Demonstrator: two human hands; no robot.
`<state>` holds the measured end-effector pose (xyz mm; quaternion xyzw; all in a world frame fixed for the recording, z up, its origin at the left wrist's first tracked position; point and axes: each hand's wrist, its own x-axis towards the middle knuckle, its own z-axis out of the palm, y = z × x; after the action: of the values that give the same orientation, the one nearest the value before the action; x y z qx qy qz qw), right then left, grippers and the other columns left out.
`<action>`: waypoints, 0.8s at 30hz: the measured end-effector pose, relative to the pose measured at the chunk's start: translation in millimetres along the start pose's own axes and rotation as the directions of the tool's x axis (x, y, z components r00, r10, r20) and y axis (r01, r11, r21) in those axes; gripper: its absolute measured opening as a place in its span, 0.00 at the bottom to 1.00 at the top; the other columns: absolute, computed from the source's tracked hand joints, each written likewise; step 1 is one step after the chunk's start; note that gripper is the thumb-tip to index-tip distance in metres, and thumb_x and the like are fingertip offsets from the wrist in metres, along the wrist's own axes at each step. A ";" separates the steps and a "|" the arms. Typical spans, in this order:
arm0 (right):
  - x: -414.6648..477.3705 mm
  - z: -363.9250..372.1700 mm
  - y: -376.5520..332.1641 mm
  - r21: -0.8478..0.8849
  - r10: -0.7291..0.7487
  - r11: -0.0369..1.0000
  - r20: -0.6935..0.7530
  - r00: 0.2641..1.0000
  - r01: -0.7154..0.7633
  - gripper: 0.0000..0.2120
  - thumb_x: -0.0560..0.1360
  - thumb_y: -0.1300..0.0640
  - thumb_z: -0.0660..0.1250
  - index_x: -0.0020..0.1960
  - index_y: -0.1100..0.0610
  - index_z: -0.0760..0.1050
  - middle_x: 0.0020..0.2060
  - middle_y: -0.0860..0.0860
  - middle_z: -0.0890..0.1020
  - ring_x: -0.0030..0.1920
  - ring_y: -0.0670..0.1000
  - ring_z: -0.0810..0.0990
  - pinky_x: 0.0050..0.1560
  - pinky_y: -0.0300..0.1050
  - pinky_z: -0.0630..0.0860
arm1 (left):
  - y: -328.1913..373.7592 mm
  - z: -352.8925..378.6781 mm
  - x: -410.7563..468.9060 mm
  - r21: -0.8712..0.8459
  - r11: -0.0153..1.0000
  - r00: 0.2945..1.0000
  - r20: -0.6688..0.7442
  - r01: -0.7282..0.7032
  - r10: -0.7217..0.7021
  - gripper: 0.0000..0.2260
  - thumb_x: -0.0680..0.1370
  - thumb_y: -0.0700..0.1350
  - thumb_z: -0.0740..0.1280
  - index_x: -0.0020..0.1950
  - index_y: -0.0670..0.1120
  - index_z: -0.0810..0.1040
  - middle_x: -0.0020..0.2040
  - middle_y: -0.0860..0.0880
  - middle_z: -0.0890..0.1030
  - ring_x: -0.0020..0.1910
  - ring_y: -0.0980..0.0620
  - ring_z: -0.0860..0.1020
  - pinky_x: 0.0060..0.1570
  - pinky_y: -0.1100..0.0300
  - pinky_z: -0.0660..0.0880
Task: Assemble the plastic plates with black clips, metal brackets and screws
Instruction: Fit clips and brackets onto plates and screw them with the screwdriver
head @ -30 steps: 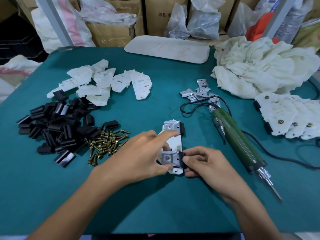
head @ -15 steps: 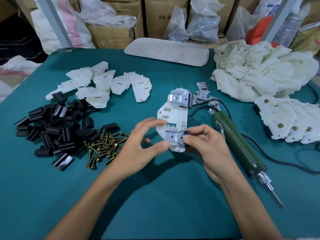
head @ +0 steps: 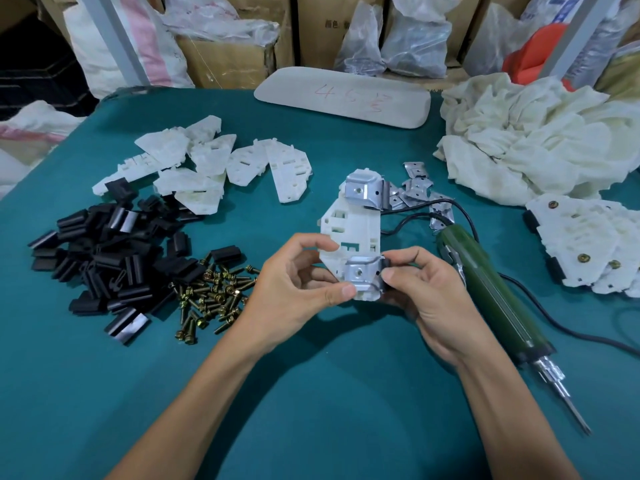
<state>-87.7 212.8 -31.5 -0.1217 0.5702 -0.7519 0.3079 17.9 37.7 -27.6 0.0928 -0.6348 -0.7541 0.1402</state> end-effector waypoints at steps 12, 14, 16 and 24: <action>-5.0 -0.3 -1.1 -0.021 -0.003 1.000 0.017 1.000 0.004 0.15 0.67 0.56 0.77 0.52 0.55 0.82 0.45 0.58 0.87 0.41 0.53 0.86 0.44 0.41 0.82 | -3.6 -6.4 -3.9 -0.001 1.000 1.000 0.003 0.031 -0.031 0.19 0.70 0.38 0.79 0.56 0.52 0.79 0.44 0.43 0.83 0.40 0.49 0.82 0.43 0.60 0.79; -6.4 -1.0 -0.6 -0.034 -0.016 0.999 0.056 0.998 0.018 0.16 0.70 0.56 0.76 0.58 0.54 0.81 0.49 0.62 0.86 0.45 0.56 0.86 0.48 0.43 0.82 | -3.9 -7.2 -3.1 -0.031 0.997 0.998 0.004 0.066 -0.066 0.19 0.71 0.37 0.77 0.59 0.50 0.78 0.48 0.44 0.85 0.42 0.49 0.83 0.46 0.60 0.79; -8.1 -2.6 -0.9 -0.078 -0.027 0.996 0.118 0.993 0.036 0.21 0.72 0.57 0.78 0.64 0.52 0.80 0.54 0.62 0.86 0.51 0.56 0.86 0.54 0.44 0.81 | -3.6 -8.5 -2.3 -0.123 0.984 0.992 0.010 0.127 -0.127 0.20 0.72 0.37 0.76 0.61 0.47 0.77 0.48 0.45 0.85 0.45 0.48 0.83 0.50 0.59 0.80; -10.8 2.9 3.7 -0.281 -0.077 0.954 0.115 0.990 0.107 0.24 0.69 0.60 0.75 0.65 0.55 0.78 0.55 0.51 0.87 0.54 0.47 0.85 0.55 0.35 0.78 | -9.2 -12.7 -2.2 -0.214 0.949 0.971 -0.012 0.230 -0.238 0.22 0.70 0.41 0.76 0.62 0.43 0.75 0.45 0.44 0.85 0.47 0.48 0.84 0.46 0.60 0.80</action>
<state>-76.6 216.4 -32.2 -0.2302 0.6503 -0.6675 0.2804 23.2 28.1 -39.0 0.1662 -0.5330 -0.8266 0.0706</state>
